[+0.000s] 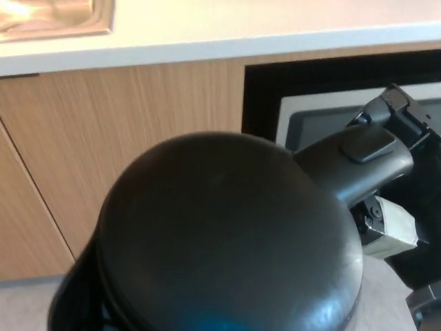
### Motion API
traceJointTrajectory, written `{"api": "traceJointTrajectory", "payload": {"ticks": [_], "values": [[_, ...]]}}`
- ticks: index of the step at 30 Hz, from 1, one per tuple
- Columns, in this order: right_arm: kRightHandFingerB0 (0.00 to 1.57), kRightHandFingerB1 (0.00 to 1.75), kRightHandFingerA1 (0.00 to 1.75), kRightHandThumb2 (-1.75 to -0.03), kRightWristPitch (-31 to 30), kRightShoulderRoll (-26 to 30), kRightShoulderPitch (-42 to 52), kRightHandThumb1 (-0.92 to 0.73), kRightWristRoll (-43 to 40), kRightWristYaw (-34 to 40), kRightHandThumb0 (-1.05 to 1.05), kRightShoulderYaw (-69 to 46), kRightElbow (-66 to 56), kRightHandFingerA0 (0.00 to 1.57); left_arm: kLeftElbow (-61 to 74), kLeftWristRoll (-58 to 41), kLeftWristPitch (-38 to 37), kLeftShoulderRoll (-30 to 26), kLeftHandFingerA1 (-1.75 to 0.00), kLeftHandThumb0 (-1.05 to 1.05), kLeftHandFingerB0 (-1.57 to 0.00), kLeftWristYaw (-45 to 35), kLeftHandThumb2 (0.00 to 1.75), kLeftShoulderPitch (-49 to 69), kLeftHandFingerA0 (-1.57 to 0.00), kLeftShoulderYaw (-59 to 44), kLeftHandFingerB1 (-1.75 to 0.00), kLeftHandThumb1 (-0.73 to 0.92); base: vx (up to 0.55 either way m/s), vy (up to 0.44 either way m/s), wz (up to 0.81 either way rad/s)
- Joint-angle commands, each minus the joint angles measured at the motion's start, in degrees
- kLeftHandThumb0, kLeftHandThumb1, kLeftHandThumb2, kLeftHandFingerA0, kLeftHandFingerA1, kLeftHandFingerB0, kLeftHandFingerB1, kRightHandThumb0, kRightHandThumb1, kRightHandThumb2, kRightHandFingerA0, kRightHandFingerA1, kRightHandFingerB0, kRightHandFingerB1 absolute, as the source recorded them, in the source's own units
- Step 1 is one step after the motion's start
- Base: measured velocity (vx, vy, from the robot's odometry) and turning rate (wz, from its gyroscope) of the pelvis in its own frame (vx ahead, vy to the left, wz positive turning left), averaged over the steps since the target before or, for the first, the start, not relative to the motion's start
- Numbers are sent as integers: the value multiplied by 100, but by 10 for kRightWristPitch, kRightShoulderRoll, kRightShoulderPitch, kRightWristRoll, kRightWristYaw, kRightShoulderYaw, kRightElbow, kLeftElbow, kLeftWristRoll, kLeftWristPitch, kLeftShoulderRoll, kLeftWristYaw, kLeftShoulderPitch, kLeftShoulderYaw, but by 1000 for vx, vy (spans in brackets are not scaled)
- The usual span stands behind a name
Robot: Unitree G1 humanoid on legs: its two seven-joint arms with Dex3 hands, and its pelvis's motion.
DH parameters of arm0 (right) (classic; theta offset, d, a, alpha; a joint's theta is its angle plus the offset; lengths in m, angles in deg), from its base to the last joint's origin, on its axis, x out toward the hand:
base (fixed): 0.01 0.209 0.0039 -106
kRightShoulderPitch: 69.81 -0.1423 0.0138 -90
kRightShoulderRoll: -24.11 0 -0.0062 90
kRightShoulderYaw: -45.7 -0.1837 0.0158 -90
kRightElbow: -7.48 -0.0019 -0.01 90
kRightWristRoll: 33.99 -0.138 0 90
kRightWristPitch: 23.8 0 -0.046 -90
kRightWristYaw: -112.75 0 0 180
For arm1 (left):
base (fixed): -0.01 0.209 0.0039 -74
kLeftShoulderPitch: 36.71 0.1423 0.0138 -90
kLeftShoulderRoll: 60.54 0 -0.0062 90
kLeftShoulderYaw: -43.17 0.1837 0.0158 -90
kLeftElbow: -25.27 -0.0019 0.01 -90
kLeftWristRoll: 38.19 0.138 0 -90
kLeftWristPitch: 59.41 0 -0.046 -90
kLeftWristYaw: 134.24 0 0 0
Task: Pick up a kettle on a counter using the right hand and walk towards another counter and put the kettle near the coffee maker
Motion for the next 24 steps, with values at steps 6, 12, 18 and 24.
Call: {"api": "traceJointTrajectory", "payload": {"ticks": [6, 12, 18, 24], "values": [[77, 156, 175, -131, 34, -7, -5, -47, -6, -2, -25, -2, -9, 99, -8, -8, -18, -2, -121, -14, -101, -1, 131, -1, -103, -3, -105, 39, 191, -34, 8], [77, 155, 175, -128, 30, -8, -10, -47, -8, 7, -26, -2, -9, 98, -9, -8, -20, -1, -119, -14, -101, -5, 133, -2, -102, -5, -104, 39, 245, -182, 7], [76, 156, 175, -131, 25, -8, -11, -46, -12, 7, -26, -7, -9, 98, 16, 1, -29, 9, -126, -9, -100, 12, 145, 11, -102, 4, -105, 32, 237, -43, -7], [76, 156, 175, -130, 23, -12, -15, -47, -9, 6, -26, -9, -9, 99, 6, -13, -19, 4, -119, -16, -103, -7, 131, -1, -108, -5, -104, 40, 329, 123, -5]]}}
